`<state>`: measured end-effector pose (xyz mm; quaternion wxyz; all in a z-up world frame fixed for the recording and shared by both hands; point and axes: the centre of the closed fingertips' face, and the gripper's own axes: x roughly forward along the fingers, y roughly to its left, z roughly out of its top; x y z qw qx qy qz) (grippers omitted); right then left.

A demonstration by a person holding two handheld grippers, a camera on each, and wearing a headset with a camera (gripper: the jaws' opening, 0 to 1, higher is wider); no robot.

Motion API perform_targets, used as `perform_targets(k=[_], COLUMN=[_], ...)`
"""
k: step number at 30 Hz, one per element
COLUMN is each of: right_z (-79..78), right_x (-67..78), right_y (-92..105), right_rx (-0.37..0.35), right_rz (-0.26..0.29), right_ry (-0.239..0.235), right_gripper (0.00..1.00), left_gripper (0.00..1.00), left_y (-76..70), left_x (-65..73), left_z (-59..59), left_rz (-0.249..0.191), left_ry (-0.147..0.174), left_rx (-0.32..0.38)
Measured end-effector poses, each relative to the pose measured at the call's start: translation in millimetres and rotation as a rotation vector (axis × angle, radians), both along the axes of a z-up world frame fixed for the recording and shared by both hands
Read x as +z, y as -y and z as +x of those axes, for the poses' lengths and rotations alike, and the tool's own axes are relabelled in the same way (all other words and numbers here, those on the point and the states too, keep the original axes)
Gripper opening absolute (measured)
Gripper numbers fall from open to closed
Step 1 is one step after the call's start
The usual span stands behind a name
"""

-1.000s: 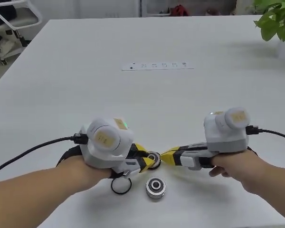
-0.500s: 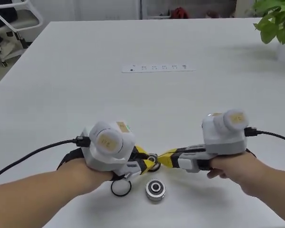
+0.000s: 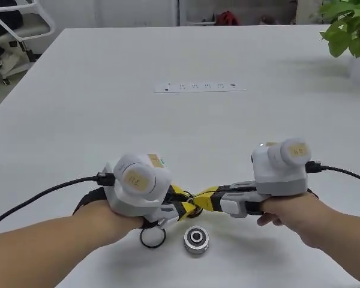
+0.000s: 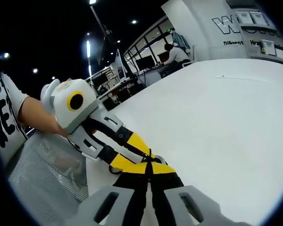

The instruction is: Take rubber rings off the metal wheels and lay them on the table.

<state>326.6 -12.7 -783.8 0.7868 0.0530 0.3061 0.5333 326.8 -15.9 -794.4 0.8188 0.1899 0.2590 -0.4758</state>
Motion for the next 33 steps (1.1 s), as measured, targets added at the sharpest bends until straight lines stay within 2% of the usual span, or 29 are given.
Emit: perform_targets(k=[7, 9, 12, 17, 22, 33], right_z=[5.9, 5.6, 5.5, 6.6, 6.3, 3.6], right_x=[-4.3, -4.3, -5.4, -6.6, -2.2, 10.9], right_y=[7.8, 8.1, 8.9, 9.3, 8.0, 3.7], right_rx=[-0.043, -0.045, -0.046, -0.051, -0.05, -0.037], right_rz=[-0.016, -0.019, -0.026, -0.033, -0.021, 0.008], right_ry=[-0.021, -0.024, -0.026, -0.032, -0.036, -0.034], right_gripper=[0.0, 0.0, 0.0, 0.0, 0.0, 0.0], left_gripper=[0.14, 0.14, 0.18, 0.3, 0.33, 0.42], left_y=[0.9, 0.4, 0.5, 4.5, 3.7, -11.0], left_x=[0.1, 0.8, 2.8, 13.1, 25.3, 57.4], left_z=[1.2, 1.4, 0.3, -9.2, -14.3, -20.3], left_rz=[0.003, -0.013, -0.017, -0.046, -0.072, -0.147], left_ry=[-0.001, -0.026, -0.027, -0.035, -0.022, -0.001], left_rx=[-0.004, -0.002, -0.009, -0.052, -0.073, -0.086])
